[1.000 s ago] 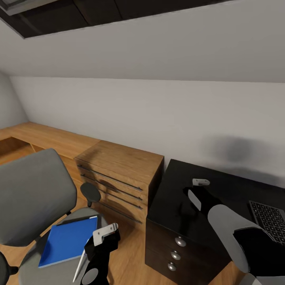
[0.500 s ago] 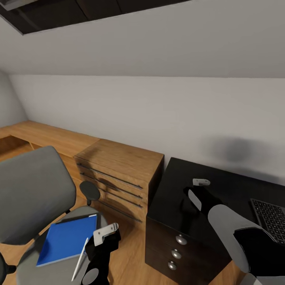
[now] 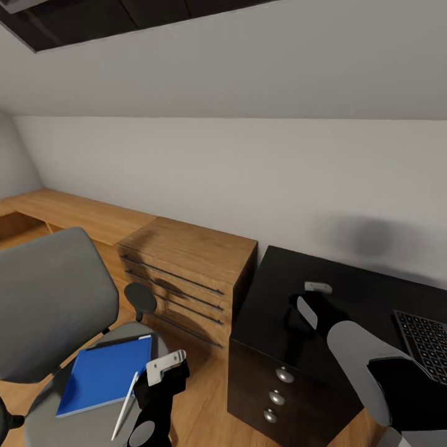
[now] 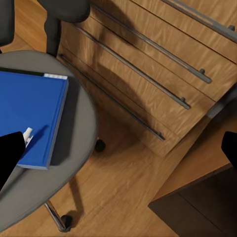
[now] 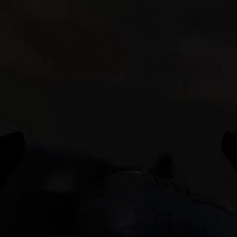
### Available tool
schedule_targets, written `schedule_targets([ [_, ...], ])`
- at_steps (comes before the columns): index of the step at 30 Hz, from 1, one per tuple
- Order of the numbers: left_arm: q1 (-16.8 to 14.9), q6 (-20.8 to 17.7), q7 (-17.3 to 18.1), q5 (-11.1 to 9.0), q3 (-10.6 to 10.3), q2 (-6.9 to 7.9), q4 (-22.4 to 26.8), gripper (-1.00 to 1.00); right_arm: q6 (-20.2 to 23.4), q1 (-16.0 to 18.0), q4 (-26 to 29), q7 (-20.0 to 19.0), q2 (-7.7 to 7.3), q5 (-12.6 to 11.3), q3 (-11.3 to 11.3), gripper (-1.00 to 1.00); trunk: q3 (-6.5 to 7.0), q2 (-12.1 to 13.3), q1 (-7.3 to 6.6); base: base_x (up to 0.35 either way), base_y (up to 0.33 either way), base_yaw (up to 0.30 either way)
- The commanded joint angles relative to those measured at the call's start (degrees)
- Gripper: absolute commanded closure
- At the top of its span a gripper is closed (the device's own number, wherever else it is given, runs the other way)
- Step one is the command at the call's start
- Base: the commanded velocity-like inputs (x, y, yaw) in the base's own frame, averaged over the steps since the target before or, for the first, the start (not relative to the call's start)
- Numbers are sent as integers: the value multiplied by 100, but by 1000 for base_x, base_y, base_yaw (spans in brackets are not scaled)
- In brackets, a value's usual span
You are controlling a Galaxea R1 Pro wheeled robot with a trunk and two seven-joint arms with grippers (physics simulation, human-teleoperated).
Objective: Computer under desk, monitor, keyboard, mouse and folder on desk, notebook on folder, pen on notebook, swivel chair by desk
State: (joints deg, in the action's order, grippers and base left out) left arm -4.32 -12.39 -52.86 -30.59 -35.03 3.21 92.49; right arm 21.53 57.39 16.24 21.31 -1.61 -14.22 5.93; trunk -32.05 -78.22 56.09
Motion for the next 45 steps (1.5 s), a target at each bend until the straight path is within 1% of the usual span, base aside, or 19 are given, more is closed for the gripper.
schedule_targets([
  [1,-7,-36,-40,-17,-12,6,9,-100,82,3,12,41,-5,-54,-17,-100,-6,-3,0,0,0,0],
  [8,-7,-36,-40,-16,-12,5,14,-100,128,1,3,54,-6,-52,-85,-100,-6,-3,0,0,0,0],
  [19,-7,-38,-40,-17,-12,4,13,-100,125,1,-164,49,-10,-51,-92,-100,-6,-3,0,0,0,0],
  [27,-8,-42,-40,-17,-5,4,11,-100,124,2,-205,49,-73,-47,-90,-100,-6,-3,0,0,0,0],
  [28,-7,-44,-40,-17,6,14,9,-100,99,2,-375,41,-91,-50,-89,-100,-6,-3,0,0,0,0],
  [41,-7,-46,-40,-17,23,23,6,-100,88,2,-419,40,-94,-46,-84,-100,-6,-3,0,0,0,0],
  [45,-8,-53,-40,-17,18,22,6,-100,84,3,-419,40,-94,-46,-84,-100,-6,-3,0,-109,0,0],
])
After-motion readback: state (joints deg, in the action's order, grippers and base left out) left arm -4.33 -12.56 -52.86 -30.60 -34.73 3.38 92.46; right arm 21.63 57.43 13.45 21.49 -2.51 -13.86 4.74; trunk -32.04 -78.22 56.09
